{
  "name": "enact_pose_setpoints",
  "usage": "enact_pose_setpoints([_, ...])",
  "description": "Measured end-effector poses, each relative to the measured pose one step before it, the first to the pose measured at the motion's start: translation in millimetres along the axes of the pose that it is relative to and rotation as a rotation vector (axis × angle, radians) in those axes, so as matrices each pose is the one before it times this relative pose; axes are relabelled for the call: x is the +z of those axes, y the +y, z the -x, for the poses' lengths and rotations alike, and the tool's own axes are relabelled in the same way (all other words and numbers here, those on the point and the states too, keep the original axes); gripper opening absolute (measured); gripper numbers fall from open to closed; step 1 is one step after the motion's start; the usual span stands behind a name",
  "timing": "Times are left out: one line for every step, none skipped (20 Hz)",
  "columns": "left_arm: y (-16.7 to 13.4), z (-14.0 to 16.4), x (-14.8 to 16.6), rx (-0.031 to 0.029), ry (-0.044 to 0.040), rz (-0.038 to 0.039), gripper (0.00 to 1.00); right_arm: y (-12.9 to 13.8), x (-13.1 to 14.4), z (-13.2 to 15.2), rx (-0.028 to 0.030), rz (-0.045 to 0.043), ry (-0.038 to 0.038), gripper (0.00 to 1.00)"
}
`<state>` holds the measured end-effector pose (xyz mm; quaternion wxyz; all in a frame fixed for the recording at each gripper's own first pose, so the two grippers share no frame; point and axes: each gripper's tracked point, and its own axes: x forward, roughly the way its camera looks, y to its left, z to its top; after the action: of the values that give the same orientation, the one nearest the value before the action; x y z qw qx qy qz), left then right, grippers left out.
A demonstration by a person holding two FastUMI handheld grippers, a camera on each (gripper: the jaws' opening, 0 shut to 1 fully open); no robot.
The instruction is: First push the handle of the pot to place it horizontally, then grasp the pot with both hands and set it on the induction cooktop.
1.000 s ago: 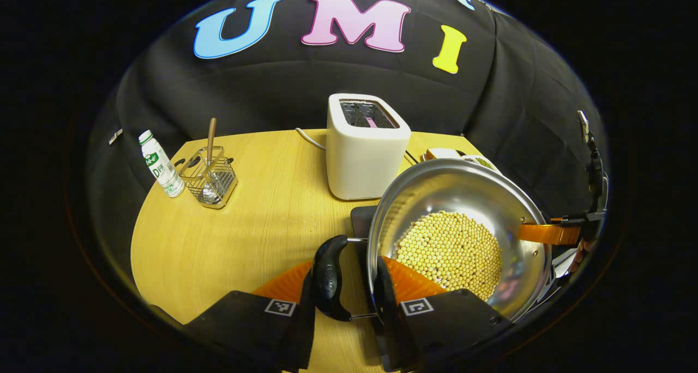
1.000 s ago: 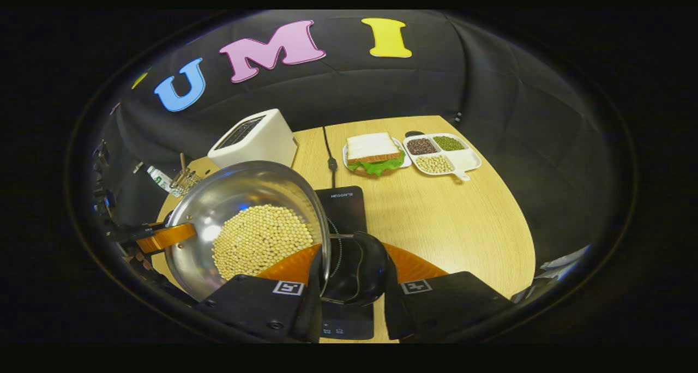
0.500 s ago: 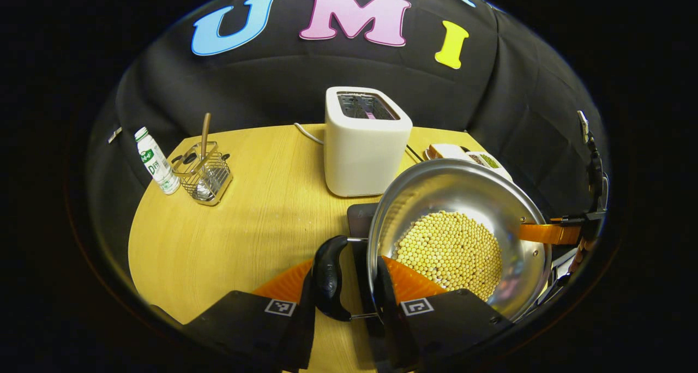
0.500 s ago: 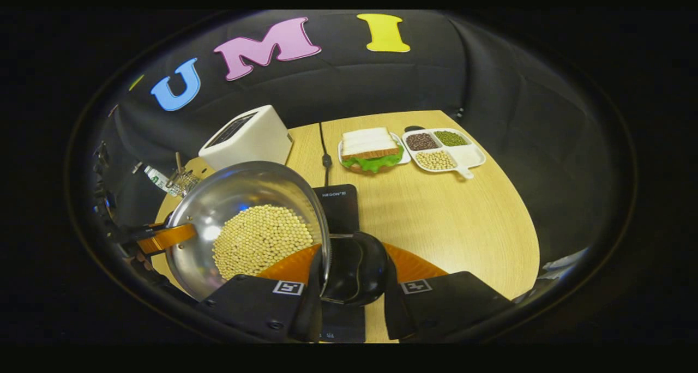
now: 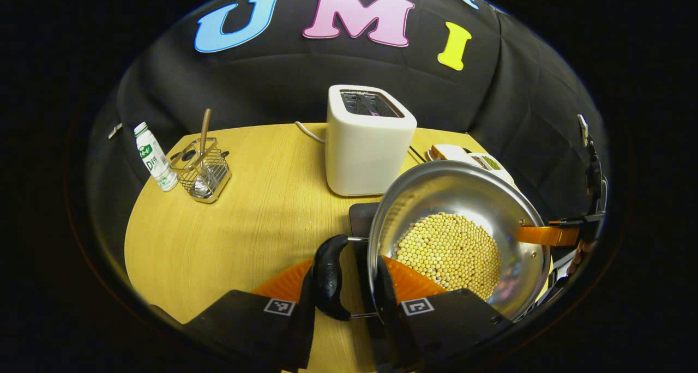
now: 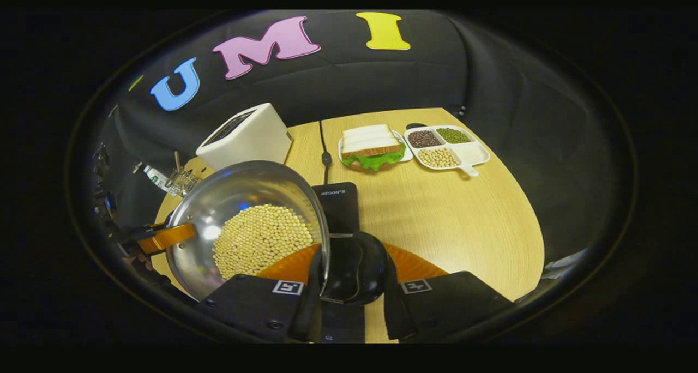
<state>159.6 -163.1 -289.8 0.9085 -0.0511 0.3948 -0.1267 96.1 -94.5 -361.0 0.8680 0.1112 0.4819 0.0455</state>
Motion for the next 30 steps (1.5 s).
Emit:
enact_pose_setpoints([0.05,-0.3,0.58,0.00093,-0.00047,-0.00226,0.56,-0.19,0.47,0.12,0.00002,0.00003,-0.00123,0.49])
enact_pose_setpoints([0.55,0.1,-0.49,0.00091,-0.00106,-0.00133,0.56,-0.11,-0.19,-0.27,-0.0002,-0.00119,-0.00066,0.49])
enact_pose_setpoints([0.14,-0.29,0.15,-0.00024,0.0001,0.00166,0.57,0.6,-0.54,0.88,0.00028,-0.00256,0.00028,0.49])
enact_pose_setpoints([-0.27,0.52,-0.71,-0.00077,-0.00024,0.00089,0.58,-0.56,1.19,-0.47,0.00124,-0.00267,0.00142,0.49])
enact_pose_setpoints([-0.25,-0.04,0.31,0.00035,0.00064,0.00031,0.58,-0.09,-0.52,0.03,0.0002,-0.00125,0.00072,0.49])
enact_pose_setpoints([0.59,-0.06,-0.16,0.00122,0.00059,-0.00093,0.57,0.44,-0.03,0.53,-0.00025,0.0,0.00012,0.49])
enact_pose_setpoints([0.12,0.06,0.61,0.0002,0.00075,0.0,0.57,-0.32,0.12,-0.55,-0.00068,-0.00014,-0.00008,0.49])
enact_pose_setpoints([-0.52,-0.13,-1.03,0.00115,-0.00103,0.00111,0.57,0.54,-0.26,-0.06,-0.00004,-0.00179,-0.00145,0.5])
enact_pose_setpoints([0.03,0.0,0.85,0.00063,-0.00308,0.00263,0.57,-0.34,0.47,0.56,-0.00009,-0.00169,-0.00054,0.5])
enact_pose_setpoints([0.56,-0.33,0.52,0.0012,-0.00667,0.00312,0.58,0.42,0.05,-0.15,0.00045,-0.0029,-0.00045,0.52])
enact_pose_setpoints([-0.25,-0.22,0.51,0.00136,-0.00425,0.00402,0.58,-0.3,-0.16,-0.05,0.00024,0.00014,-0.00043,0.48])
enact_pose_setpoints([-0.03,-0.21,-0.32,0.00081,-0.00061,0.00148,0.58,0.01,-0.1,-0.9,-0.00014,0.00088,-0.00035,0.54])
enact_pose_setpoints([0.15,0.53,0.33,-0.00021,0.00028,-0.00242,0.58,0.14,-0.13,1.31,-0.00036,0.00254,-0.00027,0.54])
enact_pose_setpoints([-0.45,-0.24,-0.32,0.00098,0.00244,-0.00404,0.6,0.2,0.59,2.1,-0.00376,0.00428,-0.00057,0.56])
enact_pose_setpoints([0.29,0.2,0.27,0.0013,0.00057,-0.00587,0.6,-1.31,0.08,-1.37,-0.0058,0.01009,-0.00467,0.57])
enact_pose_setpoints([0.56,0.36,-1.03,0.00411,0.00146,-0.00747,0.62,-0.64,2.95,0.54,-0.0091,0.01396,-0.01379,0.6])
enact_pose_setpoints([1.26,1.21,2.56,0.01179,-0.01168,-0.00679,0.63,0.54,1.68,3.09,-0.00142,0.00634,-0.00957,0.63])
enact_pose_setpoints([2.07,1.76,3.01,0.01297,-0.01732,-0.00719,0.66,0.95,0.7,1.16,-0.00151,-0.00012,-0.00234,0.71])
enact_pose_setpoints([0.15,2.0,2.97,0.00427,-0.01697,-0.0034,0.71,-0.79,-1.09,0.19,-0.00857,0.00151,-0.00256,0.82])
enact_pose_setpoints([-1.37,0.14,2.22,0.00182,-0.01494,-0.00098,0.88,-3.12,4.58,6.42,-0.01423,0.00551,-0.00495,1.0])
enact_pose_setpoints([-1.75,5.91,2.71,-0.00891,-0.01177,0.0005,0.98,-3.97,-1.76,-6.56,-0.0103,0.00377,-0.00623,0.99])
enact_pose_setpoints([-0.3,-0.66,0.31,-0.00032,-0.00343,-0.00078,0.97,-0.37,1.43,3.59,-0.00174,-0.00066,-0.00606,0.99])
enact_pose_setpoints([0.71,2.53,1.1,0.001,-0.00222,-0.0043,0.96,-0.25,1.44,4.09,-0.00335,-0.0039,-0.0109,0.99])
enact_pose_setpoints([0.64,3.68,0.77,0.00311,-0.00572,-0.00429,0.95,0.1,3.9,4.85,0.00074,-0.00578,-0.01715,0.99])
enact_pose_setpoints([-0.06,3.27,2.46,0.00058,-0.00619,-0.0032,0.96,0.57,5.05,5.19,0.00052,-0.00637,-0.01745,0.99])
enact_pose_setpoints([-1.69,3.88,2.37,-0.00401,-0.00996,-0.00257,0.96,0.95,4.1,5.68,0.00129,-0.00268,-0.01895,0.99])
enact_pose_setpoints([-1.07,4.92,2.39,-0.00666,-0.01108,-0.00182,0.96,1.49,5.08,6.05,0.00168,0.00104,-0.02168,0.99])
enact_pose_setpoints([-1.94,4.37,2.86,-0.00395,-0.00985,-0.00076,0.96,1.58,6.03,7.42,0.00238,0.00492,-0.02549,0.99])
enact_pose_setpoints([-0.28,5.37,4.4,-0.00247,-0.01675,-0.00005,0.96,1.19,6.34,6.99,-0.0008,0.00574,-0.02295,0.99])
enact_pose_setpoints([-0.76,5.74,3.57,-0.00032,-0.01382,0.00045,0.96,1.42,5.46,6.85,-0.00029,0.0048,-0.0215,0.99])
